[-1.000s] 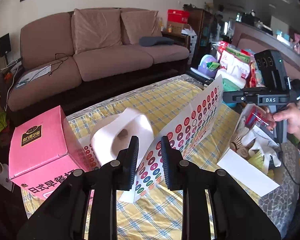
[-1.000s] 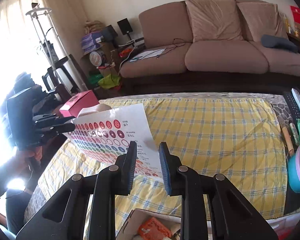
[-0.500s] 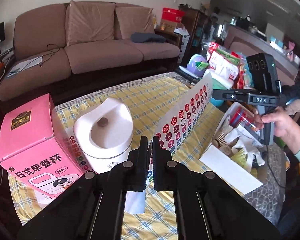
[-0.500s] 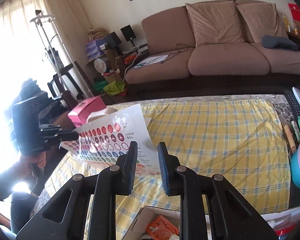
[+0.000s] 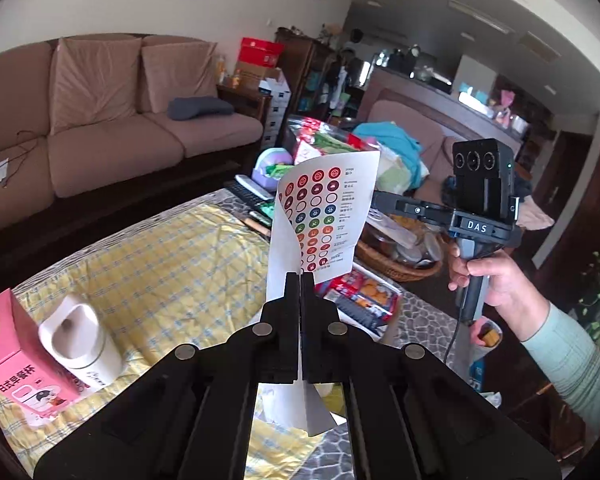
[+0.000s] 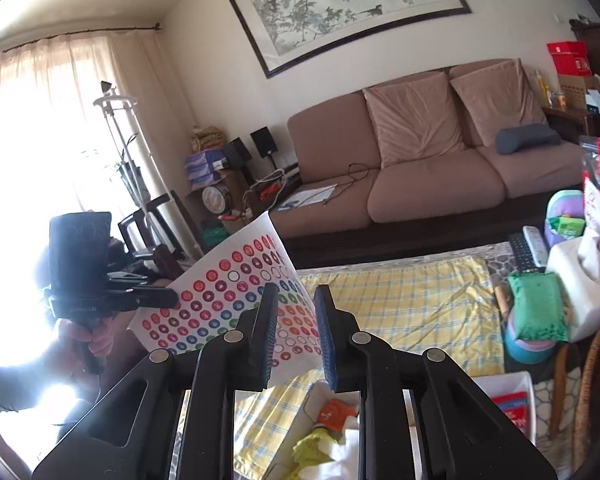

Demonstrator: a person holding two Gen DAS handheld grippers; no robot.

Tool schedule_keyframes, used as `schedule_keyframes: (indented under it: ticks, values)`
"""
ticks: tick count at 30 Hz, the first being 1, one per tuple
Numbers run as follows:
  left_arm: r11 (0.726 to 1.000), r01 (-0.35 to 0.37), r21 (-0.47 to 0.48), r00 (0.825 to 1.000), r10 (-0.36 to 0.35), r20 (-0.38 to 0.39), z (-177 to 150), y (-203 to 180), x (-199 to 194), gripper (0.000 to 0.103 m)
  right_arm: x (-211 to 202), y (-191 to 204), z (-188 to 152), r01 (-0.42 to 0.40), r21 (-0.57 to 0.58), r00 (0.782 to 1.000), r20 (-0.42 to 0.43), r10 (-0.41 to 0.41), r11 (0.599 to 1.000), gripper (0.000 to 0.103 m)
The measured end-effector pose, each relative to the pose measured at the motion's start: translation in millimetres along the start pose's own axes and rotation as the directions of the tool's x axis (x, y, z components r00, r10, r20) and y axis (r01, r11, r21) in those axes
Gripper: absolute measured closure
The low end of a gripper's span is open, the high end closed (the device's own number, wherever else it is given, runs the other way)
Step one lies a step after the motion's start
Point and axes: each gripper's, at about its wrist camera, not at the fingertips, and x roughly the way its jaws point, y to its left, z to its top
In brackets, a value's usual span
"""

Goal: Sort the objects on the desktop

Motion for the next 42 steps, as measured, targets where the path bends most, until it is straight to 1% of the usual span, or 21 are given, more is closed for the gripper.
schedule_keyframes:
  ticks: [2,5,8,10,13,14,17,19,20,23,24,25,26,27,30,32,33,34,36,39,42]
  values:
    - [1.000,0.009,0.018,0.999,-0.008,-0.037,8.0,-20.8,16.2,0.103,-24.5,-7.8,-1.5,0.033,0.021,0.999,-0.007,-0.033,0.999,0.083]
    - [0.997,0.055,-0.051,0.991,-0.061,-0.117,12.7,-32.2,50.6,0.103,-50.5,-26.5,-12.8,0.073,0.078,0.997,-0.038,-0.070,0.994,0.083]
    - [0.990,0.077,-0.122,0.977,-0.099,-0.187,9.6,-31.9,87.8,0.103,-60.8,-51.6,-32.8,0.119,0.138,0.990,-0.088,-0.108,0.983,0.083]
    - [0.981,0.070,-0.181,0.960,-0.115,-0.254,-0.5,-26.1,120.7,0.103,-53.4,-76.6,-52.4,0.165,0.202,0.977,-0.168,-0.131,0.966,0.083]
    - [0.963,0.008,-0.268,0.922,-0.111,-0.372,-19.7,-4.0,174.2,0.103,-29.3,-112.6,-84.9,0.256,0.262,0.939,-0.298,-0.175,0.930,0.083]
    - [0.960,-0.027,-0.277,0.911,-0.090,-0.403,-27.0,3.2,190.3,0.103,-20.6,-121.4,-93.8,0.283,0.264,0.925,-0.330,-0.190,0.922,0.083]
    - [0.964,-0.142,-0.226,0.881,0.019,-0.472,-43.6,19.5,225.3,0.100,5.4,-143.5,-116.7,0.349,0.252,0.881,-0.415,-0.225,0.903,0.083]
    - [0.968,-0.179,-0.177,0.868,0.071,-0.491,-48.8,23.9,239.1,0.090,18.6,-152.4,-126.6,0.368,0.256,0.864,-0.451,-0.226,0.894,0.083]
    - [0.969,-0.192,-0.154,0.866,0.093,-0.492,-49.4,25.0,242.7,0.087,23.0,-155.0,-129.7,0.369,0.258,0.859,-0.461,-0.222,0.893,0.083]
    - [0.974,-0.222,-0.050,0.857,0.170,-0.487,-48.3,22.4,250.9,0.075,25.4,-153.5,-130.7,0.359,0.239,0.863,-0.453,-0.224,0.902,0.083]
    - [0.974,-0.226,-0.016,0.855,0.191,-0.482,-47.8,20.8,252.4,0.071,21.8,-151.5,-128.5,0.374,0.219,0.862,-0.440,-0.251,0.901,0.083]
    - [0.974,-0.228,0.009,0.856,0.205,-0.474,-46.6,19.3,253.8,0.066,16.7,-149.3,-125.0,0.398,0.193,0.858,-0.423,-0.290,0.897,0.080]
    - [0.973,-0.230,0.026,0.859,0.216,-0.463,-44.8,18.2,252.7,0.064,11.7,-148.5,-122.4,0.423,0.168,0.852,-0.408,-0.328,0.890,0.075]
    - [0.972,-0.233,0.026,0.869,0.220,-0.444,-41.9,16.8,247.5,0.059,7.6,-148.2,-121.4,0.443,0.147,0.843,-0.403,-0.356,0.884,0.064]
    - [0.973,-0.227,-0.027,0.911,0.203,-0.360,-32.2,20.2,227.8,0.044,6.0,-154.0,-127.6,0.467,0.153,0.820,-0.445,-0.361,0.871,0.062]
    - [0.975,-0.193,-0.107,0.931,0.148,-0.334,-29.9,26.5,213.2,0.042,6.9,-154.3,-134.0,0.471,0.148,0.806,-0.473,-0.356,0.869,0.062]
    - [0.975,-0.172,-0.139,0.937,0.118,-0.330,-31.4,28.1,205.6,0.042,5.6,-152.2,-137.5,0.464,0.149,0.807,-0.478,-0.347,0.873,0.063]
    - [0.976,-0.157,-0.152,0.940,0.101,-0.325,-35.0,27.0,198.1,0.042,4.1,-147.3,-139.5,0.450,0.150,0.815,-0.472,-0.336,0.880,0.063]
    - [0.979,-0.145,-0.143,0.939,0.091,-0.331,-45.6,22.4,186.6,0.042,1.2,-139.2,-144.0,0.419,0.161,0.826,-0.476,-0.302,0.894,0.063]
    - [0.979,-0.132,-0.156,0.930,0.068,-0.360,-62.3,18.8,181.3,0.042,1.4,-126.2,-150.9,0.381,0.170,0.831,-0.494,-0.256,0.909,0.064]
    - [0.978,-0.132,-0.163,0.921,0.061,-0.384,-75.6,16.2,182.2,0.042,2.1,-114.0,-157.2,0.407,0.118,0.799,-0.526,-0.290,0.906,0.065]
